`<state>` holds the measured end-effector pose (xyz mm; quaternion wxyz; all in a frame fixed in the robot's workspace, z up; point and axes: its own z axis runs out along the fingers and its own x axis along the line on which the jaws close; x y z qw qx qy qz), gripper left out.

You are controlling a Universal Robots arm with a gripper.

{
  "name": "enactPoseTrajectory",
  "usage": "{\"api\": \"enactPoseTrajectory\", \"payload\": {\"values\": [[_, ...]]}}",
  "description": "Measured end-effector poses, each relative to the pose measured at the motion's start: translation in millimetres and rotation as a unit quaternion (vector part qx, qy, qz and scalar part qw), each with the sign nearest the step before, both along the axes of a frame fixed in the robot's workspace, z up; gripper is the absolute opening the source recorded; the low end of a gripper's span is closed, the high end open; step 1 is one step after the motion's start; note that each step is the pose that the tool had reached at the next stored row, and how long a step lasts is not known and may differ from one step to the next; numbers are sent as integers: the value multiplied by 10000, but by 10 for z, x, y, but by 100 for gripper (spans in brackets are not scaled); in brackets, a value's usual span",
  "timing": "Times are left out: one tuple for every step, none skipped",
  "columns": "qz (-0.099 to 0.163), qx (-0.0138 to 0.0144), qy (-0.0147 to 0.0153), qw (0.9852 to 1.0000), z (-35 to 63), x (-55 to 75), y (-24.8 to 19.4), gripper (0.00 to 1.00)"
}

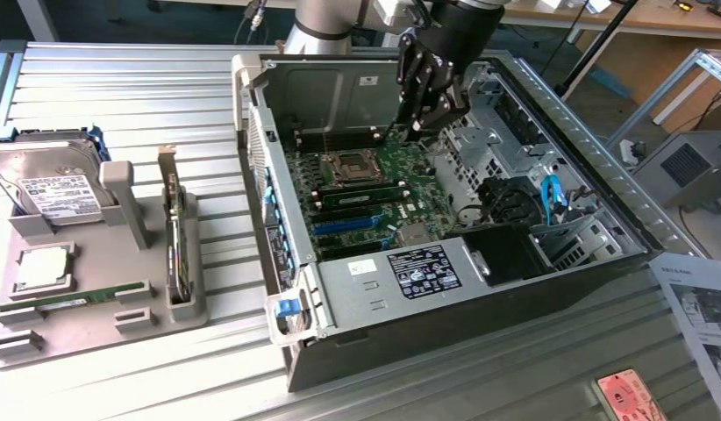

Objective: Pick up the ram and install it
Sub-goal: 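Press down the ram until it locks into place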

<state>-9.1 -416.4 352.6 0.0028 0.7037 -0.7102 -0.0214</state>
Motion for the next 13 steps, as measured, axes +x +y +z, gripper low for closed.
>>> {"api": "enactPoseTrajectory", "payload": {"values": [[0,0,0,10000,0,0,0,38],[0,0,0,10000,0,0,0,38],[0,0,0,10000,0,0,0,38],[0,0,0,10000,0,0,0,38],[0,0,0,10000,0,0,0,38],[0,0,0,10000,0,0,0,38],[0,0,0,10000,0,0,0,38],[0,0,0,10000,0,0,0,38],[0,0,0,10000,0,0,0,38],[0,0,0,10000,0,0,0,38],[0,0,0,10000,0,0,0,36],[0,0,0,10000,0,0,0,36],[0,0,0,10000,0,0,0,30]]}}
